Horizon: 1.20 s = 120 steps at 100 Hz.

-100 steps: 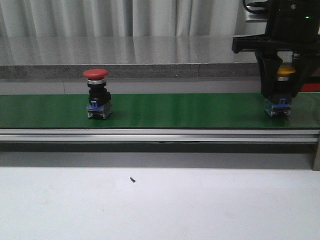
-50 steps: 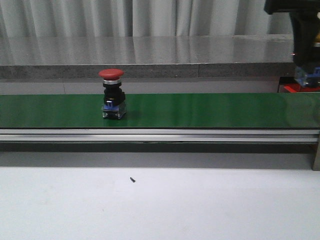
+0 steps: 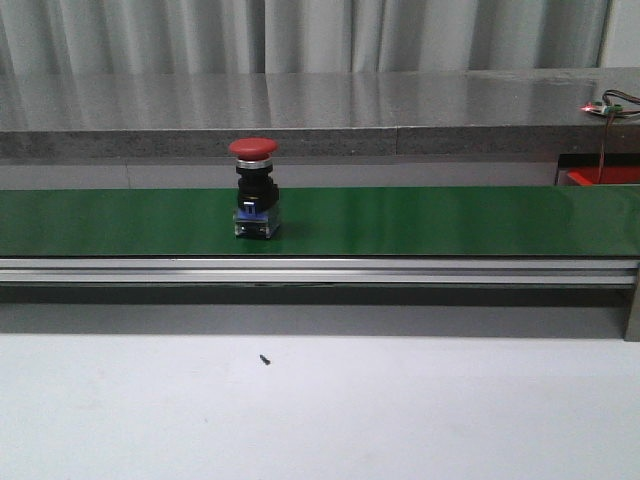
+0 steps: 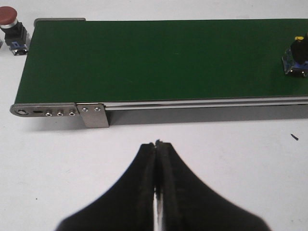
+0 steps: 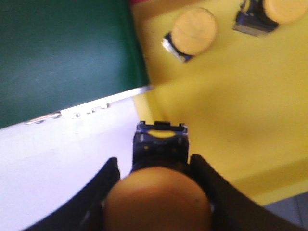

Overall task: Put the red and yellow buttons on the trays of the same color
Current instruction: 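Carry the yellow button into the yellow tray and open the right gripper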

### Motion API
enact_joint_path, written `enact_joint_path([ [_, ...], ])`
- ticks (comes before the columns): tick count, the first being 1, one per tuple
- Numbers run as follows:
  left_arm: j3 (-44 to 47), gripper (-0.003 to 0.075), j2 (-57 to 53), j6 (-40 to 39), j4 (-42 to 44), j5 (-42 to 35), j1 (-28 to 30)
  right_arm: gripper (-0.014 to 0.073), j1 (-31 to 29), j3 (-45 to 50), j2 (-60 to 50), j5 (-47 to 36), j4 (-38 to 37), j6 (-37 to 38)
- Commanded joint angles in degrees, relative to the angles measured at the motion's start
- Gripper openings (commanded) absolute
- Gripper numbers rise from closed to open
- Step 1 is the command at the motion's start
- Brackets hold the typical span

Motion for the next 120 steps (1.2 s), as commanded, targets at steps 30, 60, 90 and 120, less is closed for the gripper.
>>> enact_joint_path([
  [30,-1.53,-0.002,-0.12,-0.07,-1.08,-3.33,-0.45,0.0225,-13.81,8.24,-2.59,-12.39,2.19,-1.76],
  [60,-1.53,-0.002,-0.12,-0.07,-1.08,-3.33,-0.45,0.0225,-19.71,8.73,1.98,-15.01,2.16,-1.81],
  [90,-1.53,-0.002,-0.12,-0.07,-1.08,-3.33,-0.45,0.0225,-19.98,8.35,10.29,-20.12,2.12,-1.8],
  [120,-1.53,-0.002,-0.12,-0.07,-1.08,-3.33,-0.45,0.0352,-19.98,8.29,12.91,-21.64,2.19,-1.8],
])
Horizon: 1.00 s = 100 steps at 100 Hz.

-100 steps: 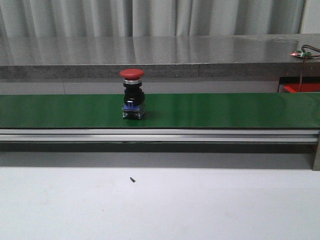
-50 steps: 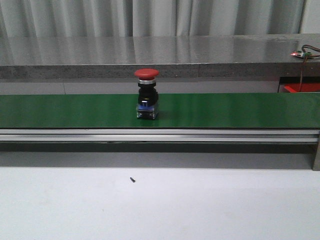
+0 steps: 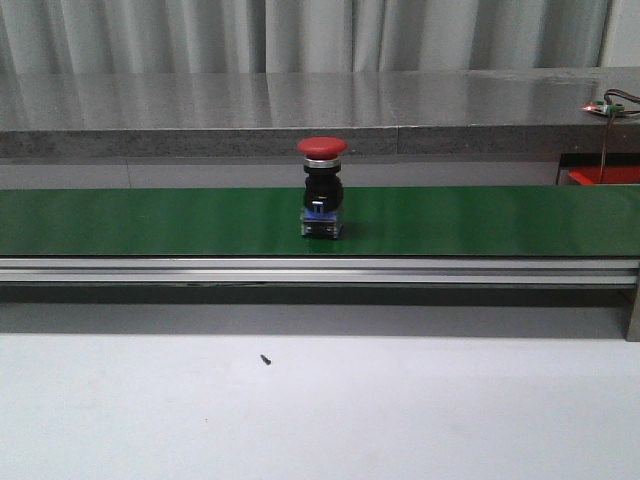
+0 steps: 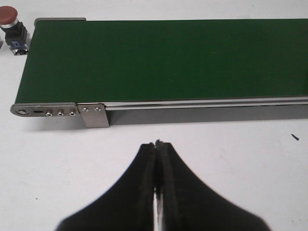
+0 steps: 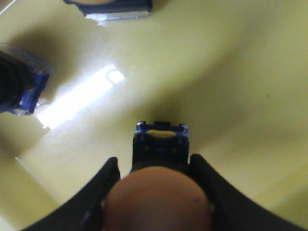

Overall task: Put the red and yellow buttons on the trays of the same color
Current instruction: 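Carry the yellow button into the yellow tray and open the right gripper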

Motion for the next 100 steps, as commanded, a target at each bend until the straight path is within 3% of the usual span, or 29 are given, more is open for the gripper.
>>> enact_joint_path([
  [1,-1.53,-0.002,-0.12,-0.07,-1.08,-3.33,-0.45,0.0365,-0.25,-1.71,-1.9,-1.52,-0.02,-0.42],
  [9,-1.53,-0.002,-0.12,-0.07,-1.08,-3.33,-0.45,0.0512,-0.25,-1.71,-1.9,-1.52,-0.02,-0.42],
  [19,-1.53,-0.002,-0.12,-0.07,-1.08,-3.33,-0.45,0.0592,-0.25,-1.71,-2.68,-1.54,-0.02,-0.42],
  [53,-1.53,-0.002,-0.12,-0.07,-1.08,-3.33,-0.45,0.0595,0.62,-2.72,-13.12,5.11,-0.63,-2.47],
  [75,-1.53,-0.002,-0.12,-0.07,-1.08,-3.33,-0.45,0.0595,7.94,-2.79,-20.83,6.87,4.05,-9.66],
  [89,-1.53,-0.002,-0.12,-0.07,-1.08,-3.33,-0.45,0.0595,12.96,-4.07,-21.52,9.59,10.29,-16.72],
  [100,-1.53,-0.002,-0.12,-0.07,-1.18,-3.33,-0.45,0.0595,17.39,-5.56,-21.52,11.54,11.04,-18.26],
])
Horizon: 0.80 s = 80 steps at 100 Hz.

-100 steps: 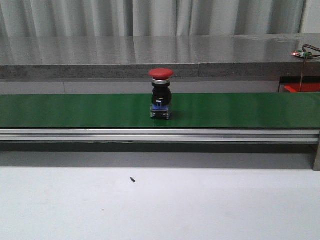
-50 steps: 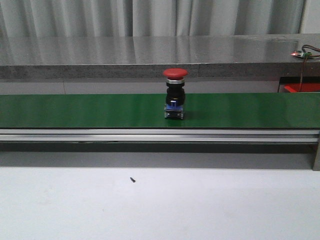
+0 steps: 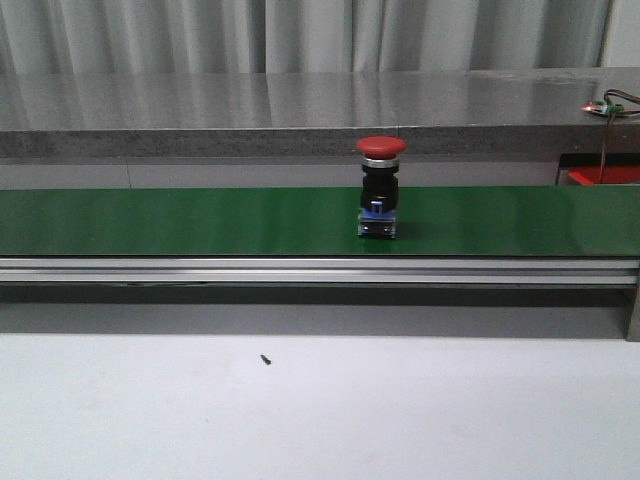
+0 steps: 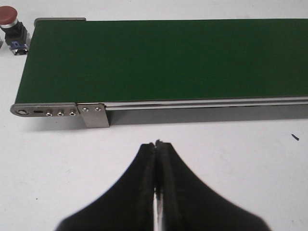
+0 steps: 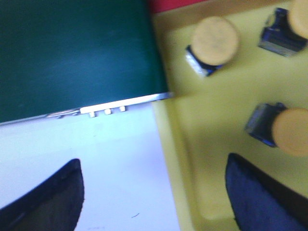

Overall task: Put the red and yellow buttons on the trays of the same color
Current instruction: 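Carry the yellow button into the yellow tray and open the right gripper, then lower the right gripper onto the red button on the belt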

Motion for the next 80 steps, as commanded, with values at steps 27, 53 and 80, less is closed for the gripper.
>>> enact_joint_path([
  [27,-1.53,-0.002,-0.12,-0.07,-1.18,-3.33,-0.45,0.0595,15.66,-8.61,-1.62,0.65,2.19,-2.52],
  [53,-1.53,-0.002,-0.12,-0.07,-1.18,-3.33,-0.45,0.0594,22.23,-16.28,4.02,4.23,2.52,1.33],
  [80,-1.53,-0.002,-0.12,-0.07,-1.18,-3.33,-0.45,0.0594,28.41,-25.72,13.3,9.34,-2.74,10.52],
])
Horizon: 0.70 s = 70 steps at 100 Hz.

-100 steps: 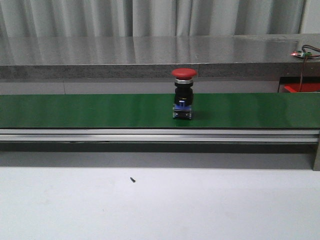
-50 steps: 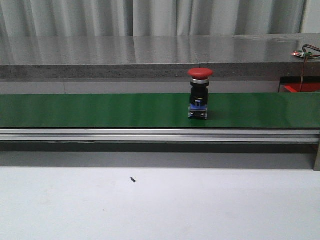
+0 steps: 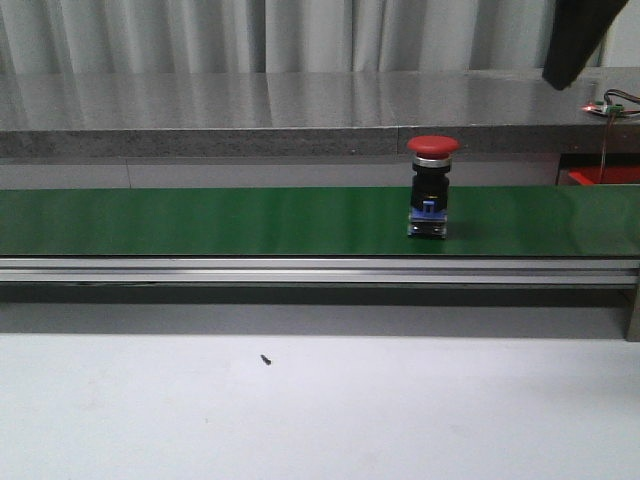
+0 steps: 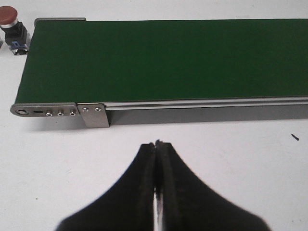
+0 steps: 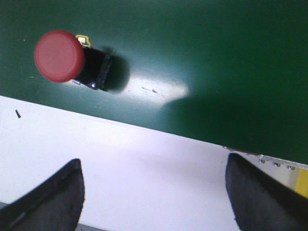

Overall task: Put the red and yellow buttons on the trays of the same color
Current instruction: 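Lower the right gripper onto the red button on the belt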

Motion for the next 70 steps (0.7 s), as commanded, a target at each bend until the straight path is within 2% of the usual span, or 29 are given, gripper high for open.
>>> enact_joint_path([
  [1,-1.53,-0.002,-0.12,-0.07,-1.14,-3.33,-0.45,0.0594,1.68,-4.85,1.27,0.59,-2.26,3.42],
  [33,-1.53,-0.002,-0.12,-0.07,-1.14,-3.33,-0.45,0.0594,6.4,-11.28,8.27,1.56,-6.46,12.34],
  [70,-1.53,-0.002,-0.12,-0.07,-1.14,-3.33,-0.45,0.0594,7.17,-11.59,11.54,2.19,-4.23,13.19],
])
